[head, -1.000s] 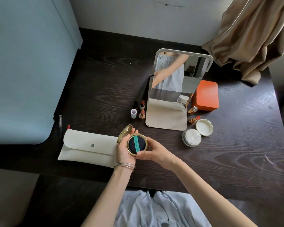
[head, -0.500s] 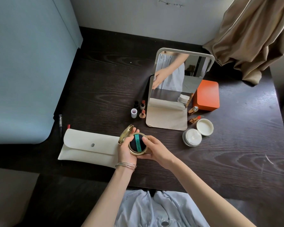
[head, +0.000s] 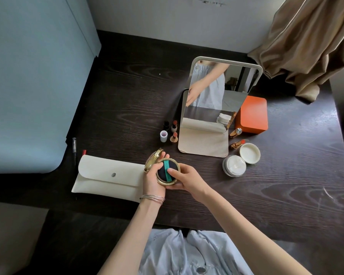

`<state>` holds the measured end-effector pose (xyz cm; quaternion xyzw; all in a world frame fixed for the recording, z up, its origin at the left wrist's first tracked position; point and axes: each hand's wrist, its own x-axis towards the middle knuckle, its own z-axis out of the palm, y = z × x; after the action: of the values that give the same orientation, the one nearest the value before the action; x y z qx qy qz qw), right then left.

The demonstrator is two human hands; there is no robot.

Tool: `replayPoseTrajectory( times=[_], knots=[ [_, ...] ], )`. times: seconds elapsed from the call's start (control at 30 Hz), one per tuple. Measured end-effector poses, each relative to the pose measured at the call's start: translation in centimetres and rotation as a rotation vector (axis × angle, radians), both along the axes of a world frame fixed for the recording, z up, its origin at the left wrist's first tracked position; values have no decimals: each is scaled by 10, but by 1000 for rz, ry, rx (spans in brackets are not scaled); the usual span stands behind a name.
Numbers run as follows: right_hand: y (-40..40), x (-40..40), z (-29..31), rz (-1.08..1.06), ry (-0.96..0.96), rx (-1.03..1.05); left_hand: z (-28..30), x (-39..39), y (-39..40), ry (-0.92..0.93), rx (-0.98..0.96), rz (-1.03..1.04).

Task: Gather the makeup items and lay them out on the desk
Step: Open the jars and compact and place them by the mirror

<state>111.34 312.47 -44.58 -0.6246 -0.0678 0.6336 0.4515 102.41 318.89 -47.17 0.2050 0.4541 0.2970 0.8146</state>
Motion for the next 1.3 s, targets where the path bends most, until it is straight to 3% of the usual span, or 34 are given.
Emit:
replayPoseTrajectory(
  times=[0.17, 0.4, 0.97, 1.3],
  knots=[
    [5, 10, -4, -45, -109, -117, -2, -11, 10, 311, 245, -174],
    [9, 22, -19, 46, -213, -180, 0, -27, 47, 410, 309, -485],
    [29, 2, -29, 185, -1006, -332, -2, -25, 78, 386, 244, -328],
    [32, 1, -32, 167, -967, -343, -6, -22, 88, 470, 208, -258]
  ],
)
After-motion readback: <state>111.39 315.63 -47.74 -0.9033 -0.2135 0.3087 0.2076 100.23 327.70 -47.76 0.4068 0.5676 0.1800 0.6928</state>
